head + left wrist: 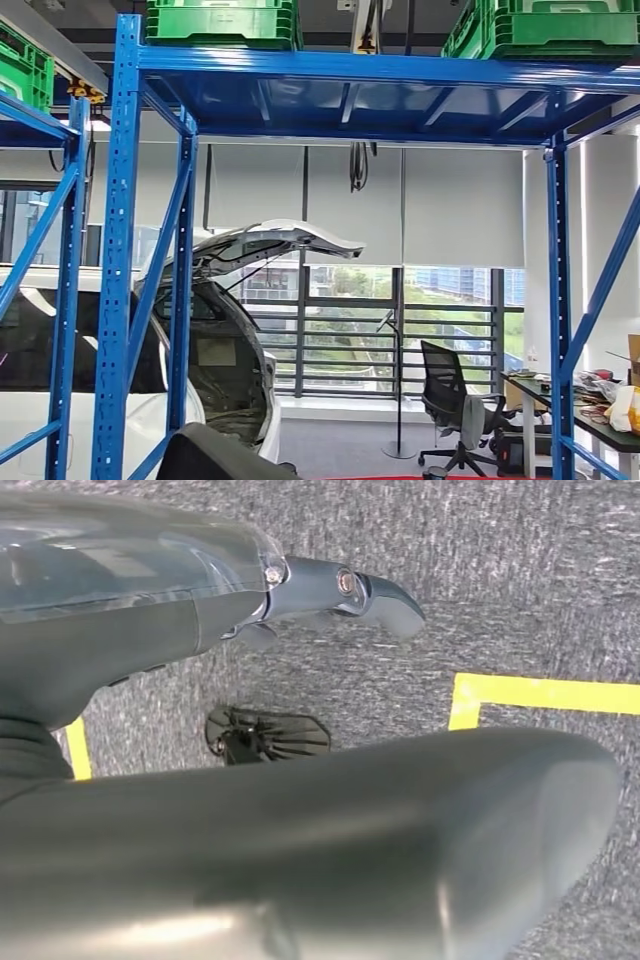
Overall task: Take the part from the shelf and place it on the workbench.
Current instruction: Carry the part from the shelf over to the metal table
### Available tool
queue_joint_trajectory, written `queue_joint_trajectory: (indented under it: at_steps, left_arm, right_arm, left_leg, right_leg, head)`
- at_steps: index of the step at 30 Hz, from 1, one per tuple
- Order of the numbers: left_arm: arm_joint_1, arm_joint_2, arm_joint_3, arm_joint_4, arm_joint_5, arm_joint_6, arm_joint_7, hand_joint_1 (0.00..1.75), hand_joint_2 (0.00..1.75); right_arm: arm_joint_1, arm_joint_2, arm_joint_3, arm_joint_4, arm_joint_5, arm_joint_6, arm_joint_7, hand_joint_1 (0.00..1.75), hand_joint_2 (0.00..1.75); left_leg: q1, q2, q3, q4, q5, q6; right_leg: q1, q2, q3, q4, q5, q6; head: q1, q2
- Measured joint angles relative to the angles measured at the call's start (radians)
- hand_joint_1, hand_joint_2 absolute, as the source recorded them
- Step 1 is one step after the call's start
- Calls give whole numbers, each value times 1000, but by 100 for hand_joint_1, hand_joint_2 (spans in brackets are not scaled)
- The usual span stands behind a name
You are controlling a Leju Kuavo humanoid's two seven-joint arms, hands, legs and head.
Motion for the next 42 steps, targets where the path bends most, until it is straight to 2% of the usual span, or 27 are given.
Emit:
queue_joint_trajectory:
  at_steps: [2,3,4,6,7,8,9,10,12,14,17,19,21,23,24,25,27,29,32,34,36,37,38,39,40,41,42]
  left_arm:
    - [2,0,0,0,-1,0,2,0,175]
    - [3,0,0,0,-1,1,2,0,175]
    - [4,0,0,0,-2,1,3,0,175]
    - [4,1,0,0,-2,1,3,0,175]
    - [5,1,0,0,-3,1,4,0,175]
    - [6,1,0,0,-3,2,5,0,175]
    - [7,1,0,0,-4,2,5,0,175]
    - [7,1,0,0,-4,2,6,0,175]
    - [4,-1,0,0,-6,2,6,0,175]
    - [-4,-3,0,0,-8,2,7,0,175]
    - [-5,-4,0,0,-10,2,7,0,175]
    - [-2,-4,0,0,-11,1,6,0,175]
    - [-3,-3,0,0,-11,1,5,0,175]
    - [0,-3,0,0,-12,1,4,0,175]
    - [2,-3,0,0,-12,1,5,0,175]
    - [4,-2,0,0,-12,1,5,0,175]
    - [3,-2,0,0,-12,0,8,0,175]
    - [-1,-2,0,0,-12,0,12,0,175]
    - [4,-2,0,0,-10,1,25,0,175]
    - [7,-1,0,0,-8,1,37,0,175]
    - [5,1,1,0,-5,2,46,0,175]
    - [5,2,2,0,-4,3,52,0,175]
    - [6,3,2,0,-2,5,59,0,175]
    - [7,4,4,0,-1,8,68,0,175]
    - [9,5,6,0,2,12,77,0,175]
    - [10,6,9,0,6,15,85,0,175]
    - [10,7,12,0,9,18,93,0,175]
  right_arm:
    - [0,-1,0,0,0,1,0,175,175]
    - [0,-2,0,0,0,1,0,175,175]
    - [0,-3,-1,0,0,1,0,175,175]
    - [0,-6,-1,1,4,1,0,175,175]
    - [0,-8,0,2,8,2,0,175,175]
    - [0,-10,0,3,12,2,0,175,175]
    - [0,-12,0,4,16,2,0,175,175]
    - [-1,-12,1,5,19,2,0,175,175]
    - [-6,-12,1,6,20,4,-1,175,175]
    - [-10,-14,1,6,22,6,-3,175,175]
    - [-13,-14,1,6,27,7,-7,175,175]
    - [-17,-12,2,5,30,7,-9,175,175]
    - [-16,-12,2,6,34,7,-11,175,175]
    - [-13,-15,4,8,37,8,-10,175,175]
    - [-13,-16,5,8,40,8,-10,175,175]
    - [-14,-17,6,9,43,9,-10,175,175]
    - [-17,-17,8,9,49,10,-9,175,175]
    - [-23,-19,10,12,54,11,-8,175,175]
    - [-32,-25,16,18,66,15,-7,175,175]
    - [-42,-29,22,20,75,17,-7,175,175]
    - [-49,-36,26,23,80,18,-7,175,175]
    - [-51,-41,29,26,84,18,-7,175,175]
    - [-52,-46,32,29,88,18,-7,175,175]
    - [-53,-51,35,33,93,18,-8,175,175]
    - [-56,-55,38,35,97,18,-8,175,175]
    - [-61,-57,41,36,99,17,-9,175,175]
    - [-67,-59,44,37,101,17,-10,175,175]
  left_leg:
    - [-2,1,-8,-2,7,20]
    - [-2,2,-14,-2,14,28]
    - [-2,3,-20,-3,22,35]
    - [-5,3,-35,-2,34,41]
    - [-7,3,-41,-2,39,42]
    - [-9,3,-46,-2,43,43]
    - [-10,2,-49,-2,47,42]
    - [-11,-2,-50,-2,49,41]
    - [-9,-11,-55,-2,53,36]
    - [0,-25,-66,-2,61,24]
    - [6,-43,-78,-3,64,7]
    - [2,-31,-108,45,28,5]
    - [0,-18,-168,164,-28,2]
    - [1,-15,-208,247,-44,-3]
    - [1,-11,-204,238,-26,-5]
    - [1,-4,-182,192,6,-7]
    - [-2,32,-123,72,59,-6]
    - [-10,51,-102,20,73,6]
    - [-13,29,-112,20,80,28]
    - [-10,15,-116,18,88,41]
    - [-9,-2,-122,18,94,48]
    - [-10,-12,-124,18,96,49]
    - [-11,-24,-127,19,98,50]
    - [-12,-35,-128,19,100,49]
    - [-13,-48,-129,19,102,48]
    - [-13,-59,-130,19,104,47]
    - [-12,-70,-131,18,106,44]
  right_leg:
    - [-6,4,-10,10,-1,12]
    - [-8,8,-20,33,-21,18]
    - [-11,13,-36,76,-54,23]
    - [-16,16,-80,209,-130,31]
    - [-18,16,-94,262,-152,33]
    - [-19,17,-91,282,-157,33]
    - [-19,18,-69,260,-144,31]
    - [-18,23,-30,202,-117,27]
    - [-17,66,53,59,-68,15]
    - [-14,100,86,-8,-52,5]
    - [-12,75,95,-35,-45,-6]
    - [-15,49,105,-65,-40,-15]
    - [-13,26,104,-70,-40,-18]
    - [-10,4,99,-64,-42,-19]
    - [-10,-6,96,-59,-44,-18]
    - [-10,-15,93,-53,-46,-17]
    - [-8,-31,86,-34,-56,-10]
    - [-3,-45,79,-20,-61,-1]
    - [-5,-58,75,-12,-65,10]
    - [-11,-29,58,33,-103,20]
    - [-17,7,12,153,-173,28]
    - [-18,14,-13,218,-201,29]
    - [-18,17,-28,260,-212,29]
    - [-18,18,-27,264,-203,28]
    - [-18,24,-6,226,-176,24]
    - [-17,37,26,163,-141,19]
    - [-17,64,61,92,-112,12]
  head:
    - [0,0]
    - [0,0]
    - [0,0]
    - [0,0]
    - [0,0]
    - [0,0]
    - [0,0]
    - [0,0]
    - [0,0]
    - [0,0]
    - [0,0]
    - [1,0]
    - [1,0]
    - [1,0]
    - [1,0]
    - [1,0]
    - [1,0]
    - [1,0]
    - [0,0]
    - [0,0]
    - [0,0]
    - [0,0]
    - [0,0]
    - [0,0]
    - [0,0]
    - [0,0]
    - [0,0]
